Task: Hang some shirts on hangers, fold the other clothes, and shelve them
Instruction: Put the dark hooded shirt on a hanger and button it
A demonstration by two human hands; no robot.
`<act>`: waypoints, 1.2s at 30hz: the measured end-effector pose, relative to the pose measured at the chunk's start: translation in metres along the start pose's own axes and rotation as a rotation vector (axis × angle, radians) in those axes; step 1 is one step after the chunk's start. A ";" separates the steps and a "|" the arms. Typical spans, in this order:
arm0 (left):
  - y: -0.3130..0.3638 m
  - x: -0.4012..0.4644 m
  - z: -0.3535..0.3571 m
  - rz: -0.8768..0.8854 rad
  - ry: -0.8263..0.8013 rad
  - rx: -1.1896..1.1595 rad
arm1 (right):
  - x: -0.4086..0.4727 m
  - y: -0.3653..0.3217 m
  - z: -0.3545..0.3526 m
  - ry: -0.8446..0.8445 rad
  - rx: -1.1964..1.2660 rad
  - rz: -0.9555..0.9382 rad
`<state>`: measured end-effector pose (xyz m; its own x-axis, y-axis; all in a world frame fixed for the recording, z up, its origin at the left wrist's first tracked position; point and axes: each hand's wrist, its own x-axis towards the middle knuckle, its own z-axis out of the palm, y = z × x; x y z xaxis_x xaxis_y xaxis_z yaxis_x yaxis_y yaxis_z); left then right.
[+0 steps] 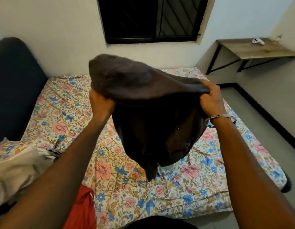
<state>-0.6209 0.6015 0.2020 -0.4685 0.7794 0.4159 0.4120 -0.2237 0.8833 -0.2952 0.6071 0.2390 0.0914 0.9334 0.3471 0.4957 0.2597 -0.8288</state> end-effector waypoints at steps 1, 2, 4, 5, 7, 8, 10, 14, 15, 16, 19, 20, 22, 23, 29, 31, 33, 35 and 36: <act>0.013 0.009 -0.004 0.057 0.024 -0.017 | 0.000 -0.003 0.003 -0.017 -0.035 0.022; 0.025 0.014 -0.009 0.090 0.033 -0.035 | 0.000 -0.005 0.006 -0.045 -0.075 0.054; 0.042 0.018 -0.018 0.107 0.045 -0.089 | 0.000 -0.008 0.010 -0.190 -0.140 0.110; 0.047 0.016 -0.024 0.130 0.047 -0.097 | -0.001 -0.009 0.010 -0.312 -0.183 0.133; 0.059 0.007 -0.039 0.171 0.006 -0.077 | -0.004 -0.020 0.006 -0.588 -0.240 0.187; 0.069 -0.002 -0.048 0.187 -0.059 -0.084 | -0.005 -0.026 0.004 -0.692 -0.222 0.200; 0.082 -0.020 -0.064 0.215 -0.132 -0.128 | -0.006 -0.041 0.000 -0.783 -0.095 0.182; 0.092 -0.009 -0.087 0.359 -0.086 -0.204 | 0.009 -0.068 0.000 -0.693 0.153 0.107; 0.089 0.004 -0.086 0.430 -0.045 -0.197 | 0.019 -0.068 0.006 -0.629 0.142 0.077; 0.083 0.021 -0.083 0.449 0.012 -0.145 | 0.033 -0.065 0.016 -0.548 0.110 0.065; 0.044 0.078 -0.056 0.307 0.007 0.077 | 0.080 -0.034 0.067 -0.341 -0.073 0.107; 0.019 0.091 -0.046 0.228 -0.063 0.174 | 0.090 -0.020 0.086 -0.296 -0.124 0.142; -0.028 0.095 -0.029 0.054 -0.291 0.441 | 0.093 0.016 0.124 -0.285 -0.212 0.239; -0.050 0.088 -0.023 -0.001 -0.415 0.521 | 0.087 0.034 0.139 -0.313 -0.262 0.279; -0.186 -0.087 -0.034 -0.252 -0.748 0.502 | -0.051 0.142 0.213 -0.409 -0.282 0.519; -0.229 -0.160 -0.056 -0.437 -0.782 0.487 | -0.115 0.171 0.227 -0.502 -0.249 0.639; -0.260 -0.214 -0.078 -0.585 -0.772 0.484 | -0.174 0.200 0.238 -0.595 -0.244 0.746; -0.286 -0.257 -0.100 -0.735 -0.759 0.497 | -0.226 0.224 0.249 -0.661 -0.257 0.853; -0.297 -0.274 -0.109 -0.789 -0.760 0.507 | -0.248 0.231 0.253 -0.693 -0.270 0.902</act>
<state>-0.7001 0.3902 -0.1507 -0.2207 0.7812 -0.5839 0.5592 0.5919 0.5805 -0.4221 0.4978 -0.1494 0.0539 0.7097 -0.7025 0.6667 -0.5493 -0.5038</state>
